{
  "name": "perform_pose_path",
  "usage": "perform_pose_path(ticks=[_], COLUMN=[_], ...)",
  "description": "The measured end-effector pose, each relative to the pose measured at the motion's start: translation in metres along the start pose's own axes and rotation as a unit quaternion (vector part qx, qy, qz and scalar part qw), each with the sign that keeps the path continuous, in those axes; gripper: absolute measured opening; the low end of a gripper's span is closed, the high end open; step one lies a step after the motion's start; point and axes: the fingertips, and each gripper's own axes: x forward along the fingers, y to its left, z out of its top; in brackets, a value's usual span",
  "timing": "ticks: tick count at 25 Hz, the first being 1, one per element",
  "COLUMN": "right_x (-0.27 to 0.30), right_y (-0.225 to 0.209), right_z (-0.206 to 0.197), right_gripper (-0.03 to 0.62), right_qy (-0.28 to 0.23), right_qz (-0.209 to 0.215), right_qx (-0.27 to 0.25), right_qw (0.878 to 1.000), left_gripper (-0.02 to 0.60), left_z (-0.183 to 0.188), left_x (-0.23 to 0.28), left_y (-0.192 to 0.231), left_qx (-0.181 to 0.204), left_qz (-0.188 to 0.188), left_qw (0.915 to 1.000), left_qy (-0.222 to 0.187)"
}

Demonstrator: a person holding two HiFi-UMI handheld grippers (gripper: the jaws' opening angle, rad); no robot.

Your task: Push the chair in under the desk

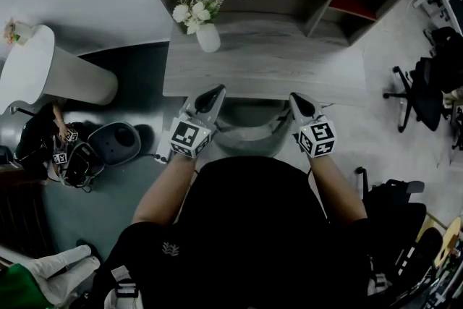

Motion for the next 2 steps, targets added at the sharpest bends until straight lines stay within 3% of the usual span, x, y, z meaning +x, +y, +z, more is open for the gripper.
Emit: perform_pose_path(ticks=[2], right_x=[-0.0009], right_y=[0.0013], right_z=[0.0004], right_gripper=[0.003], right_qy=[0.0], right_qz=[0.0], right_qx=[0.0], right_qw=[1.0], left_gripper=[0.005], left_z=[0.0005], left_x=[-0.0015], left_y=[0.0008], left_qx=[0.001], left_qz=[0.002], left_qw=[1.0], left_qy=[0.002])
